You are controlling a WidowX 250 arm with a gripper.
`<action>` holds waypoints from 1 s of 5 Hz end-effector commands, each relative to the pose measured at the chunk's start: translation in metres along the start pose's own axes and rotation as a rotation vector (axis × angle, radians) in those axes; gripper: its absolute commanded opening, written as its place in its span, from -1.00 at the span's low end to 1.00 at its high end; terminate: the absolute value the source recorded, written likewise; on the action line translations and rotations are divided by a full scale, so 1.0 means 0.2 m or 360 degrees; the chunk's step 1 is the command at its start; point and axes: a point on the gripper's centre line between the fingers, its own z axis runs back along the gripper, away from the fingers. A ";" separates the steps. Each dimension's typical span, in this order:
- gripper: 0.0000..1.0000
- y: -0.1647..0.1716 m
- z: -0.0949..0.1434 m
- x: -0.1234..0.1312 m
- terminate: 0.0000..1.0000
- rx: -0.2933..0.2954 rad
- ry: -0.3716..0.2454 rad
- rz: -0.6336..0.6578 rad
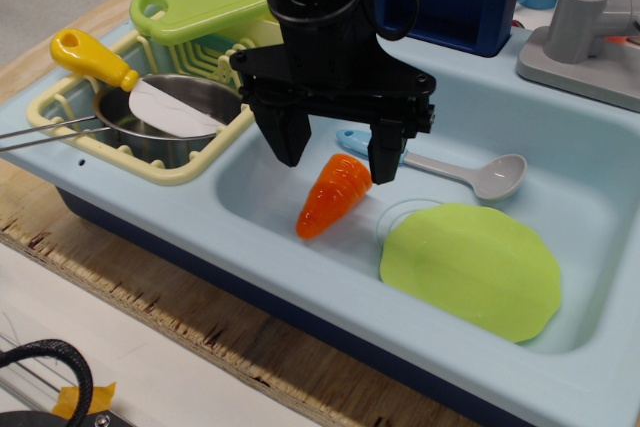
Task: Put carrot on plate
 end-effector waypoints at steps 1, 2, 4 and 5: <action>1.00 0.00 0.00 0.00 -1.00 0.0000 0.0000 0.0000; 1.00 0.00 -0.03 0.00 -1.00 -0.0011 0.0040 -0.0005; 1.00 -0.01 -0.09 0.00 -1.00 -0.0020 0.0087 -0.0019; 1.00 -0.01 -0.12 0.00 -1.00 -0.0033 0.0113 -0.0017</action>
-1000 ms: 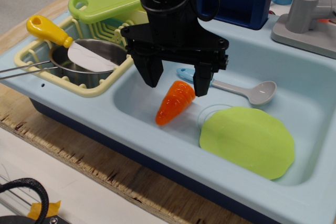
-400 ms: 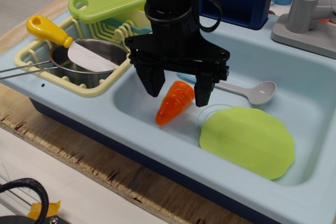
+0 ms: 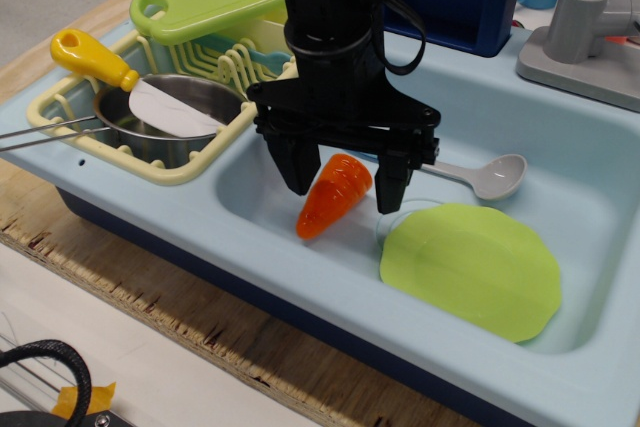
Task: Put carrot on plate
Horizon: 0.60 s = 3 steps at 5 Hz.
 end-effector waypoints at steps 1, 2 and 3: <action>1.00 0.00 -0.03 0.01 -1.00 -0.0022 0.0011 0.0010; 1.00 0.00 -0.07 0.01 -1.00 -0.0036 0.0062 0.0003; 1.00 0.00 -0.12 0.00 -1.00 -0.0063 0.0104 -0.0004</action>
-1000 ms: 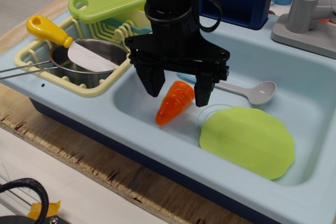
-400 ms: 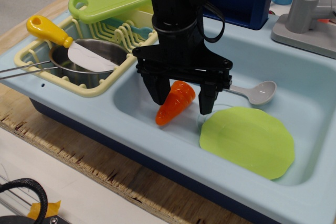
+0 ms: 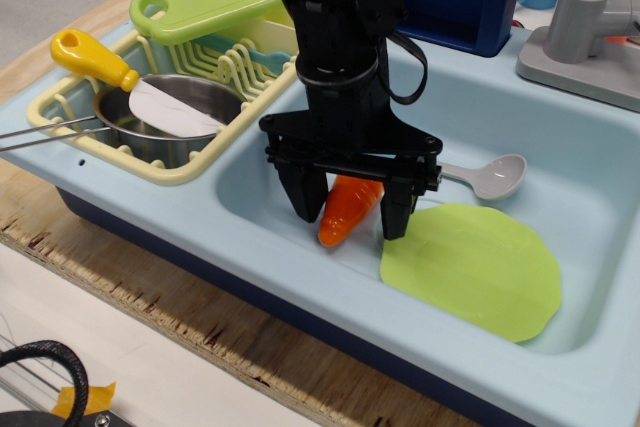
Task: Put carrot on plate
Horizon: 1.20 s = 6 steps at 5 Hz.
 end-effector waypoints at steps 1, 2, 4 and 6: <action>1.00 0.01 -0.02 0.02 -1.00 0.0010 0.0024 -0.0030; -1.00 0.01 -0.02 0.02 -1.00 0.0041 0.0023 -0.0021; -1.00 0.02 0.10 0.01 -1.00 0.0113 -0.0041 0.0002; -1.00 0.00 0.31 0.02 -1.00 0.0247 -0.0065 0.0001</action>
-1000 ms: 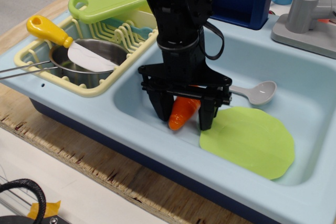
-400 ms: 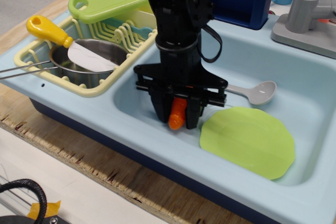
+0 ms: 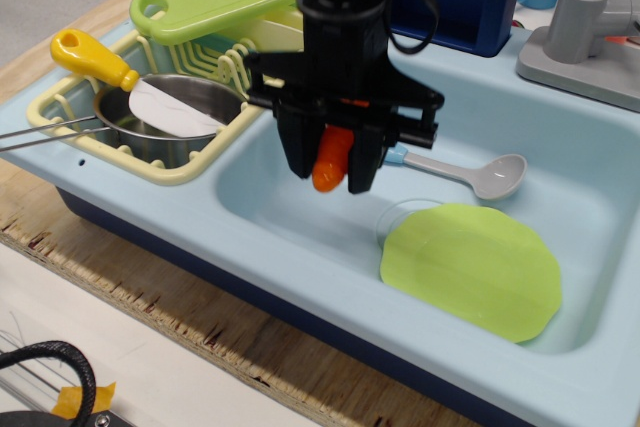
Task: Put carrot on plate
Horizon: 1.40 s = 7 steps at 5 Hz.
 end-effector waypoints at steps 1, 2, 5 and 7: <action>-1.00 -0.07 0.10 0.04 -1.00 -0.0002 -0.0077 -0.0018; -1.00 -0.16 0.09 0.06 -1.00 -0.0028 -0.0075 -0.0043; -1.00 -0.35 0.08 0.06 -1.00 -0.0078 -0.0044 -0.0123; -1.00 -0.40 -0.05 0.05 -1.00 -0.0171 -0.0039 -0.0142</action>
